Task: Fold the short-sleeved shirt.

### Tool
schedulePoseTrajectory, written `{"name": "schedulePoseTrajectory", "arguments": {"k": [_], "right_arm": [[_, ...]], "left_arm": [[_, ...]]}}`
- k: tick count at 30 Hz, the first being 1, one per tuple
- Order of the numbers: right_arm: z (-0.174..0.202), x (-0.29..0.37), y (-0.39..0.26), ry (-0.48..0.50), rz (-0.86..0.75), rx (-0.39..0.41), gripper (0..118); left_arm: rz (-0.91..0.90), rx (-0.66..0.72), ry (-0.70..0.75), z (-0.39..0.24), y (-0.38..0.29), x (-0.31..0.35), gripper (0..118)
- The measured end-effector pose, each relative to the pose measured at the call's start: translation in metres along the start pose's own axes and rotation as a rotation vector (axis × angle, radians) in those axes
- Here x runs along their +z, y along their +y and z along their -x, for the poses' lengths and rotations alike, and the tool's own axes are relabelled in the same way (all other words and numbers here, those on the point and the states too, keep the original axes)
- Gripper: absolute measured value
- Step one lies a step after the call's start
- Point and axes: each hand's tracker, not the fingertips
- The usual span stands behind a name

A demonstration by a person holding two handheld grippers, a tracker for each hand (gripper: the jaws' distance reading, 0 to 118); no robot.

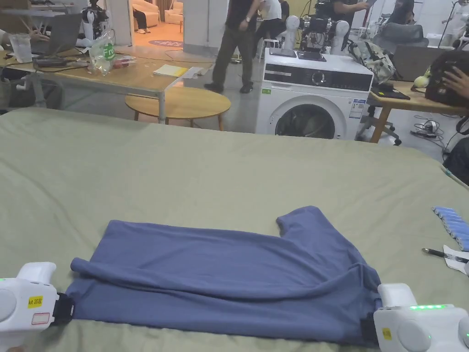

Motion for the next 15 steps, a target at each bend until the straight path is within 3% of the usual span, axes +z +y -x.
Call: {"name": "schedulePoseTrajectory", "arguments": {"k": [2, 3, 11, 12, 13, 14, 15], "right_arm": [[0.004, 0.018, 0.011, 0.013, -0.103, -0.035, 49], [0.006, 0.023, 0.016, 0.011, -0.132, -0.046, 50], [0.050, 0.050, 0.048, 0.066, -0.471, -0.142, 46], [0.054, 0.054, 0.049, 0.063, -0.508, -0.153, 38], [0.060, 0.057, 0.050, 0.058, -0.541, -0.161, 23], [0.064, 0.060, 0.052, 0.059, -0.576, -0.167, 4], [0.067, 0.063, 0.052, 0.052, -0.602, -0.171, 0]], "left_arm": [[-0.074, -0.044, 0.036, -0.012, 0.008, 0.010, 23], [-0.101, -0.059, 0.047, -0.016, 0.012, 0.013, 34], [-0.469, -0.145, 0.049, -0.069, 0.038, 0.036, 37], [-0.524, -0.155, 0.059, -0.076, 0.036, 0.040, 37], [-0.567, -0.158, 0.071, -0.082, 0.035, 0.045, 34], [-0.606, -0.159, 0.070, -0.085, 0.033, 0.048, 20], [-0.636, -0.159, 0.066, -0.088, 0.033, 0.051, 4]]}}
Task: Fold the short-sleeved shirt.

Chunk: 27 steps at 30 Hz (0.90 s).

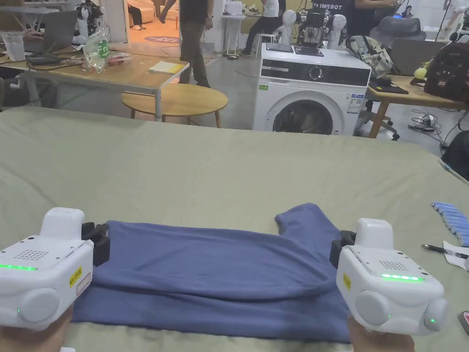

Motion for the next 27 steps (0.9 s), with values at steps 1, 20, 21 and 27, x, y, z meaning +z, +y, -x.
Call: {"name": "schedulePoseTrajectory", "arguments": {"k": [1, 20, 21, 27], "right_arm": [[0.004, 0.003, 0.002, -0.007, -0.035, -0.006, 0], [0.029, -0.055, -0.003, 0.030, 0.075, 0.047, 0], [0.027, -0.057, -0.005, 0.029, 0.081, 0.048, 0], [0.019, -0.071, -0.010, 0.002, 0.130, 0.058, 0]], "left_arm": [[-0.011, -0.004, 0.015, -0.003, 0.003, 0.003, 0], [0.595, 0.217, -0.133, 0.105, 0.035, -0.210, 36], [0.608, 0.229, -0.121, 0.106, 0.034, -0.221, 48], [0.763, 0.183, -0.051, 0.095, 0.017, -0.273, 61]]}}
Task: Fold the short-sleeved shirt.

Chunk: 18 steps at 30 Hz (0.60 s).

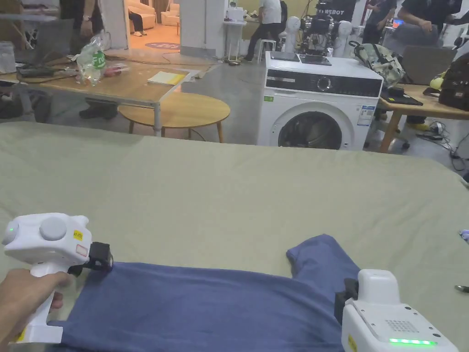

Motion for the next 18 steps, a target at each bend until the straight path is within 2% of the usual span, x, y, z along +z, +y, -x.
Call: {"name": "schedulePoseTrajectory", "arguments": {"k": [2, 4, 6, 7, 14, 15, 16, 17, 18], "right_arm": [[-0.002, -0.003, -0.001, -0.004, 0.015, -0.003, 0], [-0.004, -0.005, -0.001, -0.008, 0.033, 0.001, 0], [-0.008, -0.008, 0.000, -0.004, 0.047, 0.002, 0], [-0.009, -0.009, 0.001, -0.001, 0.055, 0.003, 0], [-0.040, -0.060, 0.035, 0.005, 0.211, 0.003, 0], [-0.048, -0.074, 0.045, 0.020, 0.265, 0.003, 9], [-0.055, -0.088, 0.052, 0.026, 0.312, 0.007, 26], [-0.064, -0.106, 0.059, 0.047, 0.378, 0.003, 50], [-0.072, -0.124, 0.064, 0.056, 0.431, -0.015, 58]], "left_arm": [[0.038, -0.054, 0.044, -0.010, -0.004, -0.013, 61], [-0.045, -0.121, 0.105, -0.026, -0.012, -0.006, 54], [-0.065, -0.169, 0.103, -0.037, -0.017, -0.005, 22], [-0.078, -0.193, 0.096, -0.041, -0.019, -0.003, 0], [-0.183, -0.142, 0.007, -0.032, -0.034, 0.033, 0], [-0.211, -0.142, 0.001, -0.032, -0.038, 0.042, 0], [-0.224, -0.145, -0.018, -0.028, -0.038, 0.047, 0], [-0.246, -0.134, -0.026, -0.028, -0.042, 0.056, 0], [-0.263, -0.134, -0.031, -0.028, -0.046, 0.064, 0]]}}
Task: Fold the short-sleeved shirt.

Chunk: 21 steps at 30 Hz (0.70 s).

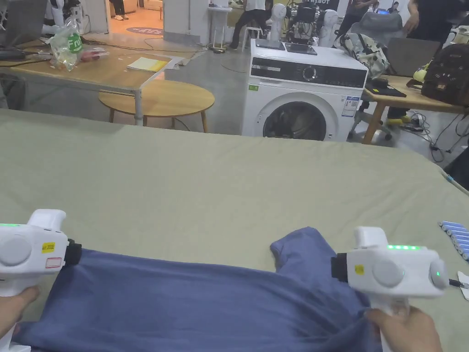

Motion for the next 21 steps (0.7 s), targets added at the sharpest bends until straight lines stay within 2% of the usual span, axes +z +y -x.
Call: {"name": "schedulePoseTrajectory", "arguments": {"k": [3, 7, 10, 13, 14, 15, 16, 17, 18, 21], "right_arm": [[-0.019, -0.040, 0.024, -0.039, 0.100, -0.014, 61], [-0.028, -0.080, 0.038, 0.006, 0.159, -0.019, 61], [-0.027, -0.106, 0.038, 0.049, 0.236, -0.052, 61], [-0.026, -0.108, 0.036, 0.034, 0.224, -0.040, 57], [-0.026, -0.106, 0.037, 0.034, 0.223, -0.043, 49], [-0.027, -0.104, 0.037, 0.024, 0.203, -0.045, 33], [-0.028, -0.102, 0.037, 0.014, 0.189, -0.043, 8], [-0.030, -0.099, 0.035, 0.008, 0.178, -0.045, 0], [-0.032, -0.097, 0.033, 0.039, 0.173, -0.075, 0], [-0.037, -0.084, 0.026, 0.064, 0.128, -0.089, 0]], "left_arm": [[-0.030, 0.005, -0.002, 0.003, -0.003, 0.015, 0], [-0.048, 0.013, -0.002, 0.001, -0.008, 0.022, 0], [-0.043, 0.011, 0.000, -0.001, -0.011, 0.022, 0], [-0.037, 0.016, 0.002, -0.001, -0.013, 0.022, 0], [-0.037, 0.019, 0.001, -0.002, -0.013, 0.022, 0], [-0.038, 0.020, 0.001, -0.002, -0.013, 0.022, 0], [-0.039, 0.018, 0.002, -0.002, -0.013, 0.022, 0], [-0.037, 0.017, 0.002, -0.001, -0.012, 0.021, 0], [-0.036, 0.018, 0.001, -0.003, -0.012, 0.021, 0], [-0.031, 0.025, -0.001, 0.001, -0.012, 0.021, 0]]}}
